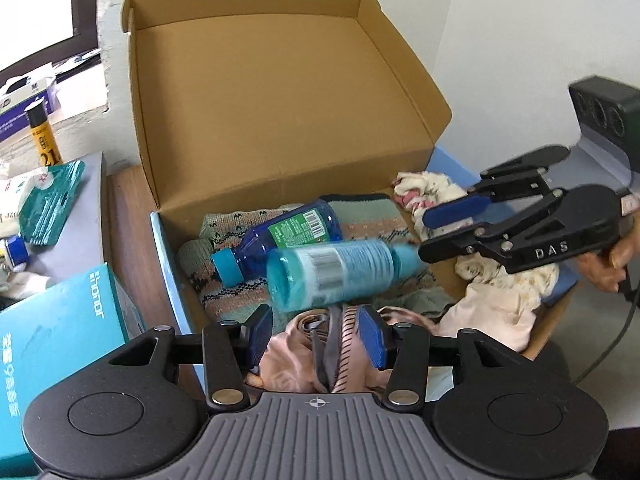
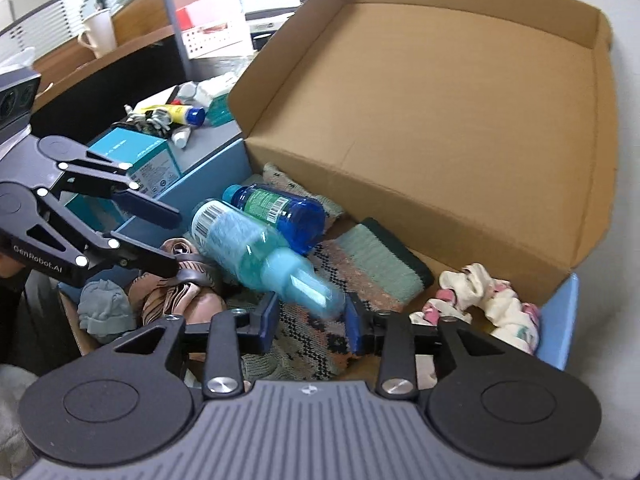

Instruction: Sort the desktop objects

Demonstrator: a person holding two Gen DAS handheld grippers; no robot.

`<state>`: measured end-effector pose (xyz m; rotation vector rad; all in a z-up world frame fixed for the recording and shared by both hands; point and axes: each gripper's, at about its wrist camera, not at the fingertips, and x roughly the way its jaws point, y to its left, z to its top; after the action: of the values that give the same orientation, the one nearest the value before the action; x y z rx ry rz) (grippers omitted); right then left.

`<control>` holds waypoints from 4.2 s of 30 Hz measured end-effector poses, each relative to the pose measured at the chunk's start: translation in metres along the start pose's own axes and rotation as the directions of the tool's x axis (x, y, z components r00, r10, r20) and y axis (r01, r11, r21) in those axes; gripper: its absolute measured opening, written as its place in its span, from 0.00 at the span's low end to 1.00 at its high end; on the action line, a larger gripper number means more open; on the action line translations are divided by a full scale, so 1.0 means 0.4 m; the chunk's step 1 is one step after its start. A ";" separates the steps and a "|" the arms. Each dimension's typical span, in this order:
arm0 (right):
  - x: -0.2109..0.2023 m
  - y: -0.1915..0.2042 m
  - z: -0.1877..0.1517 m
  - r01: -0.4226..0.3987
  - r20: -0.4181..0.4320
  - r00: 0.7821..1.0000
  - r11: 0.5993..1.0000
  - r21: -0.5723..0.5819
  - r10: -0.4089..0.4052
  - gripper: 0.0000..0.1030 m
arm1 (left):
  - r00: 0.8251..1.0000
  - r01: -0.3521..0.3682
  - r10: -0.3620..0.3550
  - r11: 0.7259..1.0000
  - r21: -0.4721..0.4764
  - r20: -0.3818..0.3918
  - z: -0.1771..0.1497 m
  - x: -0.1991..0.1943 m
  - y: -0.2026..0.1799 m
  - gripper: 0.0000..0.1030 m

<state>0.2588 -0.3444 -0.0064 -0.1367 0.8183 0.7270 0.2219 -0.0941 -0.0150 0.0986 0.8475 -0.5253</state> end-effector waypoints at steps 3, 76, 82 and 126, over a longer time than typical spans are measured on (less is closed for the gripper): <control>-0.016 0.005 -0.002 0.025 0.009 1.000 1.000 0.014 -0.025 0.44 | 1.000 -0.008 0.009 0.999 -0.034 0.018 -0.002 -0.014 -0.004 0.50; -0.074 -0.307 0.113 0.404 0.130 0.881 0.866 0.296 -0.456 0.07 | 0.927 -0.262 0.331 0.907 -0.329 0.175 0.133 -0.033 0.104 0.70; -0.096 -0.303 0.094 0.378 0.158 0.886 0.877 0.298 -0.436 0.06 | 0.923 -0.270 0.340 0.906 -0.328 0.181 0.132 -0.037 0.102 0.62; -0.241 -0.068 -0.137 0.391 0.261 0.855 0.888 0.245 -0.448 0.10 | 0.903 -0.215 0.312 0.923 -0.318 0.296 -0.023 -0.226 -0.021 0.17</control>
<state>0.1979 -0.4375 0.0196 -0.0304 0.5203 0.2420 0.1628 -0.0622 0.0464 -0.1331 0.5458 -0.1515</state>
